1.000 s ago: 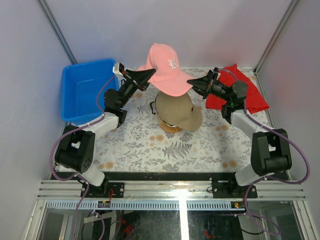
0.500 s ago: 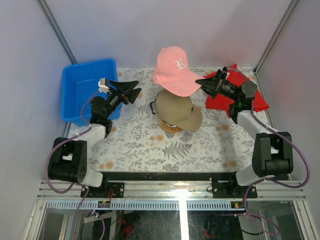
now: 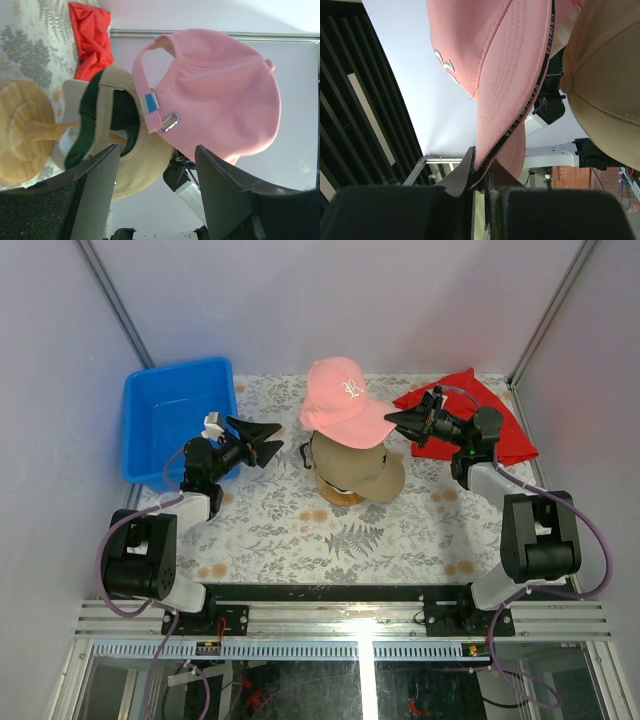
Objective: Stack the hats
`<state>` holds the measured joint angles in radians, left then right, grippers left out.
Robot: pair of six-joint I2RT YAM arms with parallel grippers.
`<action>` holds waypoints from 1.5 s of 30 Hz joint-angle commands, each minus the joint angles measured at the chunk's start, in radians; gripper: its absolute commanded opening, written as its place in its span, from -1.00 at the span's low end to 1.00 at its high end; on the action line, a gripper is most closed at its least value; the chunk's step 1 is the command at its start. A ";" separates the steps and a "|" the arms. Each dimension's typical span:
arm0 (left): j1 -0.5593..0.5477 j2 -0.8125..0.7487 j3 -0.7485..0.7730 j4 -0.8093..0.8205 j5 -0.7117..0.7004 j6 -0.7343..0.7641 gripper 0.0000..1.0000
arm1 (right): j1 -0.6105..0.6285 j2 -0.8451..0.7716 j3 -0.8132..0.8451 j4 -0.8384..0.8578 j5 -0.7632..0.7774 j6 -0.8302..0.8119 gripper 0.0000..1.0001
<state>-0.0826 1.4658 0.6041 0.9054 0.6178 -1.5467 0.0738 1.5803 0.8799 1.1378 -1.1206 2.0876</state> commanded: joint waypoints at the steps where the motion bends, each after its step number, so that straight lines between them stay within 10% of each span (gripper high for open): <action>1: 0.024 0.033 -0.012 0.082 0.046 0.002 0.23 | 0.016 -0.020 -0.021 0.068 -0.042 0.002 -1.00; 24: -0.028 0.311 0.114 0.309 0.205 -0.113 0.27 | 0.007 -0.078 -0.132 -0.045 -0.083 -0.090 -1.00; 37: -0.095 0.324 0.241 -0.028 0.250 0.077 0.27 | 0.007 -0.062 -0.132 -0.016 -0.082 -0.079 -1.00; 45: -0.117 0.335 0.254 -0.035 0.233 0.079 -0.22 | -0.006 -0.077 -0.162 -0.021 -0.087 -0.090 -1.00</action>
<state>-0.1940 1.7924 0.8421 0.8806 0.8391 -1.4956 0.0753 1.5223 0.7254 1.0748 -1.1683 2.0003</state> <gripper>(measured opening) 0.442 0.056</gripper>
